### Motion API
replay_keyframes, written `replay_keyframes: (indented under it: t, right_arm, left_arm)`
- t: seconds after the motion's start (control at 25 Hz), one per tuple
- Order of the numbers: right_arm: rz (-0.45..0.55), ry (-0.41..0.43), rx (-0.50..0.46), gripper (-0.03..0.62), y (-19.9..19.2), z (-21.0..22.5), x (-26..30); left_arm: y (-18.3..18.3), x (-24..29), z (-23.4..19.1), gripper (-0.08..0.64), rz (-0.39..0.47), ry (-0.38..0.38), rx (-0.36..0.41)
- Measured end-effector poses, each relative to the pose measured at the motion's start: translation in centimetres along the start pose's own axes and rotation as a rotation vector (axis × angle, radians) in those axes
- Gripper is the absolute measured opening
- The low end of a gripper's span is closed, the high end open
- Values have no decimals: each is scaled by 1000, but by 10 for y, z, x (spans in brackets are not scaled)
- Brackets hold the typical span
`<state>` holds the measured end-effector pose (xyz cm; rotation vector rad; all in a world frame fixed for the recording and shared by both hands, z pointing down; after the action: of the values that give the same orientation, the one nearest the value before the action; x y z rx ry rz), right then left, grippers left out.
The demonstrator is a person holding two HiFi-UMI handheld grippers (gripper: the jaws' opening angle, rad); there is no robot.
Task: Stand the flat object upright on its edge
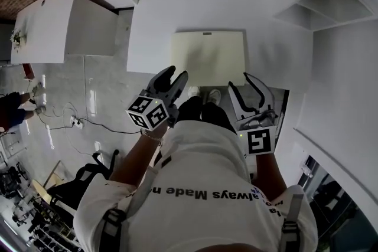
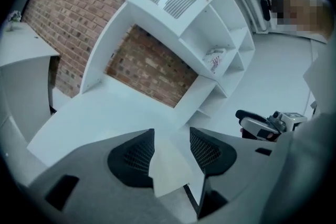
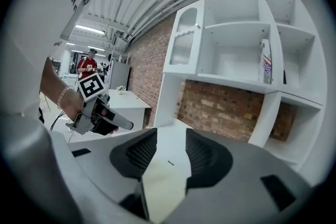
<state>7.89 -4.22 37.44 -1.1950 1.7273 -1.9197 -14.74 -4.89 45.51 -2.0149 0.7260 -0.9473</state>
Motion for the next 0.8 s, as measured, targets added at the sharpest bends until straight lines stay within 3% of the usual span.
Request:
replay_keyframes:
  t: [0.2, 0.44, 0.8]
  right_arm:
    - [-51, 21, -44, 180, -37, -16, 16]
    - [-94, 45, -176, 243, -75, -28, 30]
    - [-232, 127, -291, 280, -140, -50, 62]
  left_arm:
    - [-47, -2, -30, 229, -52, 9, -122]
    - [-91, -4, -58, 278, -100, 16, -241]
    - [-155, 1, -104, 333, -179, 39, -361]
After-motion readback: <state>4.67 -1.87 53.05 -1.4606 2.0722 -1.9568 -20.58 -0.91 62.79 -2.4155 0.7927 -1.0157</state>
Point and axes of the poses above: the fingertips, and each gripper's own axes: x forward along the fingers, z to its right, y out of its top, the point moved 6 cm from there along -x, backward along the fingers, and after that the axes turned 10 degrees about x, right-handed, at the moved point
